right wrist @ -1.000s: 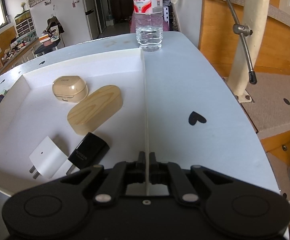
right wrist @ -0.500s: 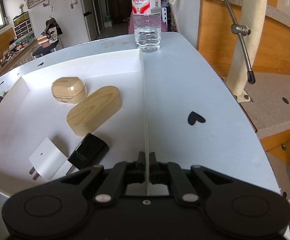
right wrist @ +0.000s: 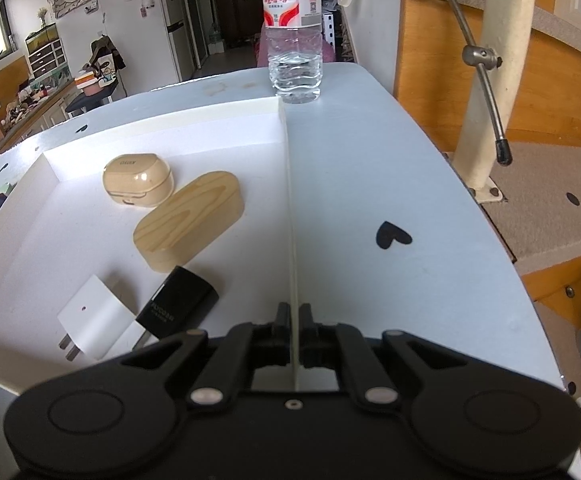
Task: Organize rigid objects
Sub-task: 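Move the left tool to the colourful card box and grasp it, then lower the card box into the tray beside the earbud case and release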
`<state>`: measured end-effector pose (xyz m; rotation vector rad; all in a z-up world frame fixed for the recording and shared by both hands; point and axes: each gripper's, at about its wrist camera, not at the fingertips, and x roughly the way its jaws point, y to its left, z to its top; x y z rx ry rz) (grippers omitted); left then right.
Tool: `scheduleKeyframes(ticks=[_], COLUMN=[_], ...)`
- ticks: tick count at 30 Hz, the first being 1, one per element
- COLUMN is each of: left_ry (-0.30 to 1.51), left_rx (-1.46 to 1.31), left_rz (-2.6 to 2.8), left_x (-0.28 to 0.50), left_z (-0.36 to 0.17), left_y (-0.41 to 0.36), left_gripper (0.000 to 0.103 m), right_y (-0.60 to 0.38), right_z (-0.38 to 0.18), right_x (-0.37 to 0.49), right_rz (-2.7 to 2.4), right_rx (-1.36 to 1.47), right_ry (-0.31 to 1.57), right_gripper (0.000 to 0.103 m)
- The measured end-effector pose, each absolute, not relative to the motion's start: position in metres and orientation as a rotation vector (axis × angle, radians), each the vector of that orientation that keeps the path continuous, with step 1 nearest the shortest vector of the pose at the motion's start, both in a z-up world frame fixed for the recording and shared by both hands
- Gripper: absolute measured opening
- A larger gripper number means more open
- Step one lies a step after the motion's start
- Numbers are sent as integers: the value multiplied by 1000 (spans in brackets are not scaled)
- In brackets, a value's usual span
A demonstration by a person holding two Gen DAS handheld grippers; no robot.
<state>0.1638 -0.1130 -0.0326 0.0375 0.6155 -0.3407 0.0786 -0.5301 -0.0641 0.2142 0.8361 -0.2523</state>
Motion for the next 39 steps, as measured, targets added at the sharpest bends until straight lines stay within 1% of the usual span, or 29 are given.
scheduleKeyframes(ticks=[8,12,16,22,23,24,25,33,34,35,37,39], left_ry=[565,543,522,577,586,598,610,744,759,768,777,783], left_rx=[41,54,136,242,262,285,298,349,362,369,349,316], left_rz=[-304,-369,-472,-482,-471,-451,-439,-449,-441,-437,-435,-432], left_x=[184,193,210,240,245,251,256,289,292,294,297,297], left_z=[-39,-35,-30,-33,-35,-37,-38,-53,-57,-59,-62,-61], left_y=[-99,-115,-142,-171,-175,-178,-180,-186,-187,-188,-185,-180], left_gripper=[102,102,102,101,99,95,95,94,93,88,83,70], right_y=[-530,-532,-533,-532,-532,-532,-532,-531,-531,-531,-531,-531], right_z=[-64,-64,-64,-65,-64,-64,-64,-65,-65,-65,-65,-65], right_x=[78,78,79,79,79,79,79,79,79,79,79,79], right_rz=[-243,-242,-240,-241,-241,-241,-242,-243,-243,-243,-244,-243], right_rx=[213,219,217,221,221,219,218,221,222,222,222,228], right_ry=[838,839,845,845,845,846,846,846,846,846,847,846], right_gripper=[3,3,3,3,3,3,3,3,3,3,3,3])
